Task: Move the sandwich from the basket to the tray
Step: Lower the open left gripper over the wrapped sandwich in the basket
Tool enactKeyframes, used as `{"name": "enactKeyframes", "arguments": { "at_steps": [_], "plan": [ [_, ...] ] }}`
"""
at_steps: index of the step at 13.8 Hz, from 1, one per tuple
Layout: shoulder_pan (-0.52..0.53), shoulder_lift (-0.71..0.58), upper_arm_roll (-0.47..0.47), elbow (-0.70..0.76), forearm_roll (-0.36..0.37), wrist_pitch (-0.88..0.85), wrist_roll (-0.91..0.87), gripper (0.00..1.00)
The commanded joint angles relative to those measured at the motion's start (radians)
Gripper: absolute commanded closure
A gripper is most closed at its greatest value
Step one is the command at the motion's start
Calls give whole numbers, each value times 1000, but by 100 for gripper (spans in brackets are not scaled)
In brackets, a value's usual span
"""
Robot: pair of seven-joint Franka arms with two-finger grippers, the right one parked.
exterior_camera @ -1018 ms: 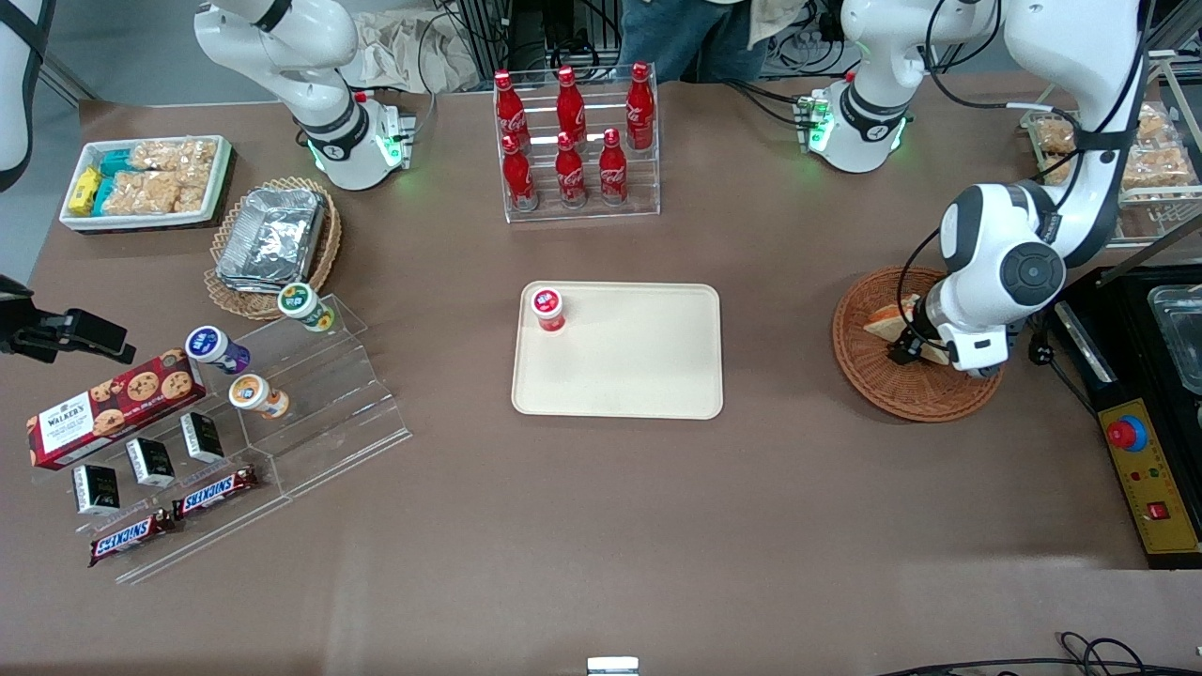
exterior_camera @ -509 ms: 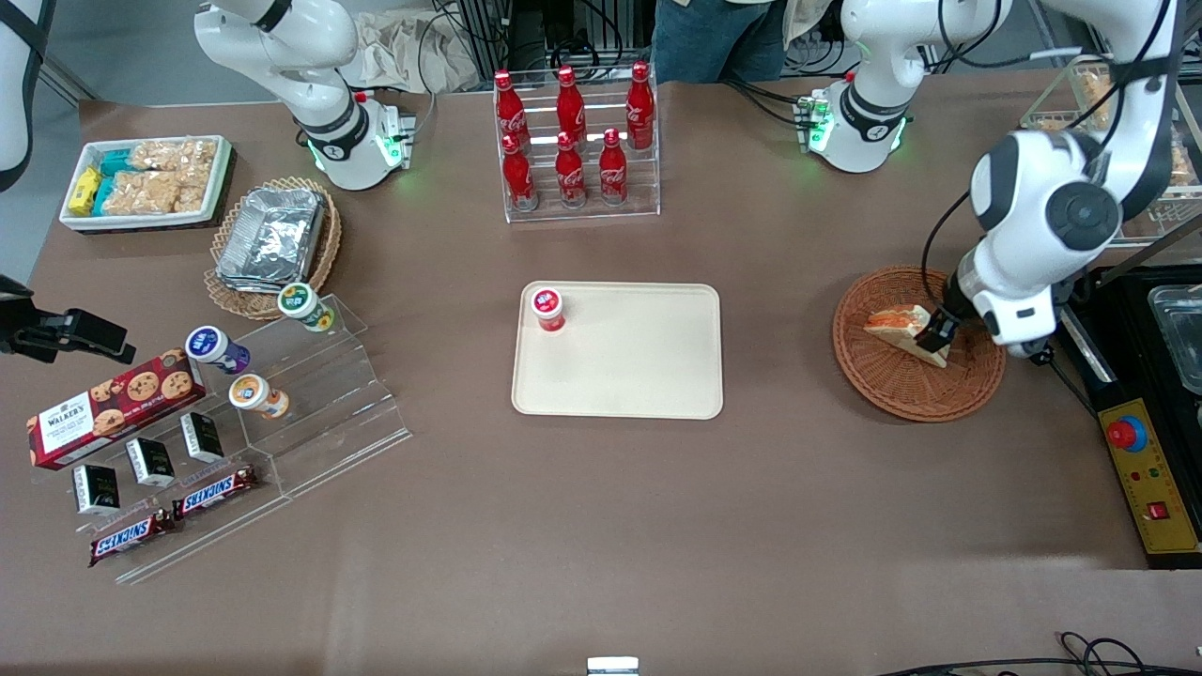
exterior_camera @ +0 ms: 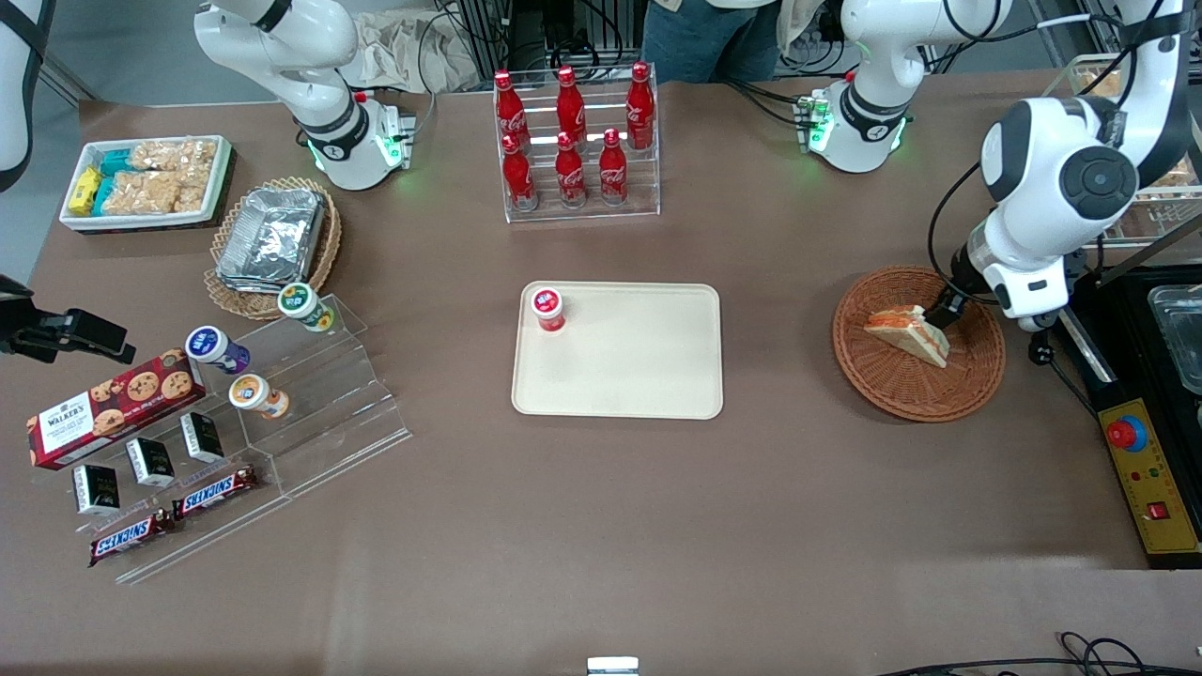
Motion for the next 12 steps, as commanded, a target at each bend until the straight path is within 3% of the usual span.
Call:
{"name": "enactKeyframes", "arguments": {
  "at_steps": [1, 7, 8, 9, 10, 12],
  "plan": [
    [5, 73, 2, -80, 14, 181, -18, 0],
    [44, 189, 4, -109, 14, 322, -23, 1],
    [46, 199, 4, -108, 14, 330, -24, 26],
    [46, 199, 4, -105, 12, 330, -26, 86],
    [46, 200, 4, -100, 12, 329, -26, 100],
    [46, 203, 2, -97, 10, 330, -28, 100]
  ]
}}
